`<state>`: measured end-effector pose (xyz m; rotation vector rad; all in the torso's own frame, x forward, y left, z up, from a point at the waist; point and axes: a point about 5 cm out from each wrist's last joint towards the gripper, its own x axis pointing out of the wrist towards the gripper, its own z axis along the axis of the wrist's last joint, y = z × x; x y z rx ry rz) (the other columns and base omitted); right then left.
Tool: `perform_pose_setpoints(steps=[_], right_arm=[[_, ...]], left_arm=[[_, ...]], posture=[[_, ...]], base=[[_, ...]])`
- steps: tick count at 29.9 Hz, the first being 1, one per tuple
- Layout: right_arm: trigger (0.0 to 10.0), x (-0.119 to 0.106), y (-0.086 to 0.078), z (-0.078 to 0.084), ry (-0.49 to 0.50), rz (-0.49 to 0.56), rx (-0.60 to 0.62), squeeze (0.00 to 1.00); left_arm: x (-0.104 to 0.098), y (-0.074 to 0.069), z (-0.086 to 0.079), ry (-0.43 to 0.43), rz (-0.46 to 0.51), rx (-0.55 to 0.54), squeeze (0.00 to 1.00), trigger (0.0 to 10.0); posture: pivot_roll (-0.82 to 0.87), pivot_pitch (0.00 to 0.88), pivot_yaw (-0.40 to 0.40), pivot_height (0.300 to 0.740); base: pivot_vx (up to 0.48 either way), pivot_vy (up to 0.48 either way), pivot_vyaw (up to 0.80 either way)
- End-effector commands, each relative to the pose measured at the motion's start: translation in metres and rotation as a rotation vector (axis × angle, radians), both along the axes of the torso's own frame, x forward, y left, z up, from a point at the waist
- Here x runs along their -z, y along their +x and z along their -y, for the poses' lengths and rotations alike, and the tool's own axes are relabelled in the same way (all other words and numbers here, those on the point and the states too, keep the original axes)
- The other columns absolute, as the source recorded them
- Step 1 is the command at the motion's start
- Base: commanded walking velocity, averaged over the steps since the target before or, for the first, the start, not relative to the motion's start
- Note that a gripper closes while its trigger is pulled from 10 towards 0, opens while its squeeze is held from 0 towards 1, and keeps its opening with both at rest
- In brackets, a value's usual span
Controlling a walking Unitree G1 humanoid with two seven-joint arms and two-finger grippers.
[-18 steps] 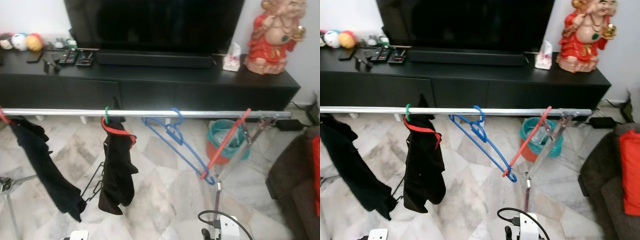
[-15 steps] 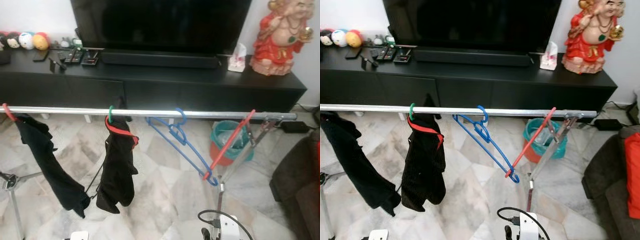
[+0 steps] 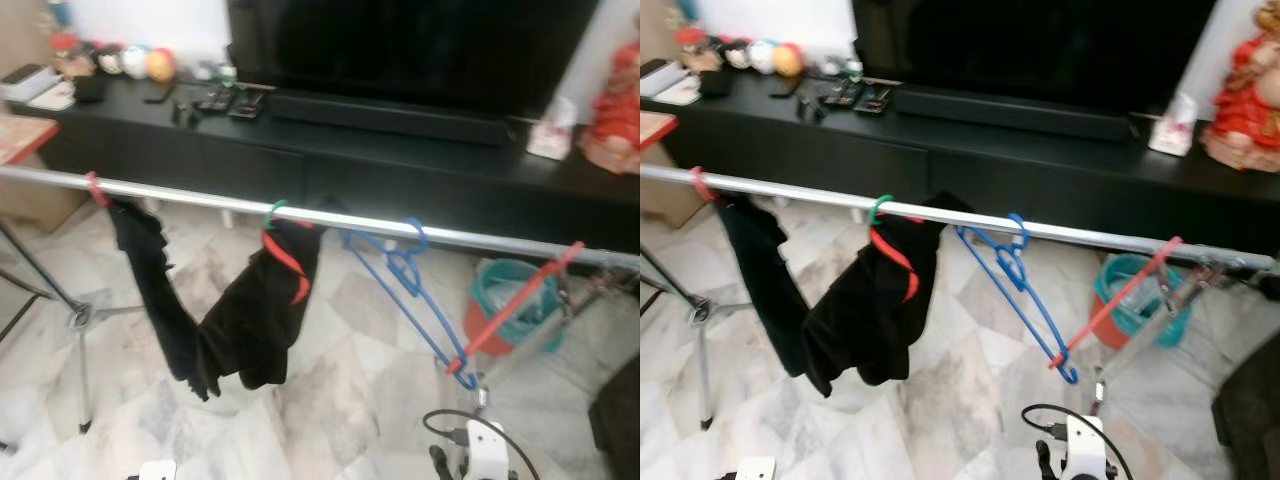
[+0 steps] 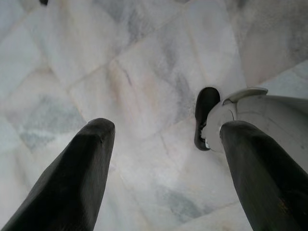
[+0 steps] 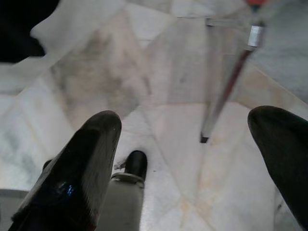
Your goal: Hang hanger
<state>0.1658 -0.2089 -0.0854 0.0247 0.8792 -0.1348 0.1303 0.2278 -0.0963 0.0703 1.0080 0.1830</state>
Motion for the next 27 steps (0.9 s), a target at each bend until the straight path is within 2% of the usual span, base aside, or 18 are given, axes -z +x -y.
perform_pose_setpoints(steps=[1,23,27], right_arm=[[10.0,0.0029,-0.0043,-0.0033,0.023,-0.020,0.021,0.00],[10.0,0.0068,-0.0128,-0.0028,0.023,-0.058,0.017,0.00],[10.0,0.0072,-0.0130,-0.0048,0.026,-0.061,0.004,0.00]], left_arm=[[0.0020,-0.0048,0.0000,-0.004,-0.025,0.000,0.00,10.0],[0.0019,-0.0058,-0.0021,0.000,-0.032,0.013,0.00,10.0],[0.0016,-0.0047,-0.0016,-0.002,-0.026,0.012,0.00,10.0]], posture=[[-0.02,0.033,-0.025,0.740],[-0.02,0.015,-0.010,0.740],[-0.01,0.018,-0.013,0.740]], base=[[0.000,0.000,0.00],[0.000,0.000,0.00],[0.000,0.000,0.72]])
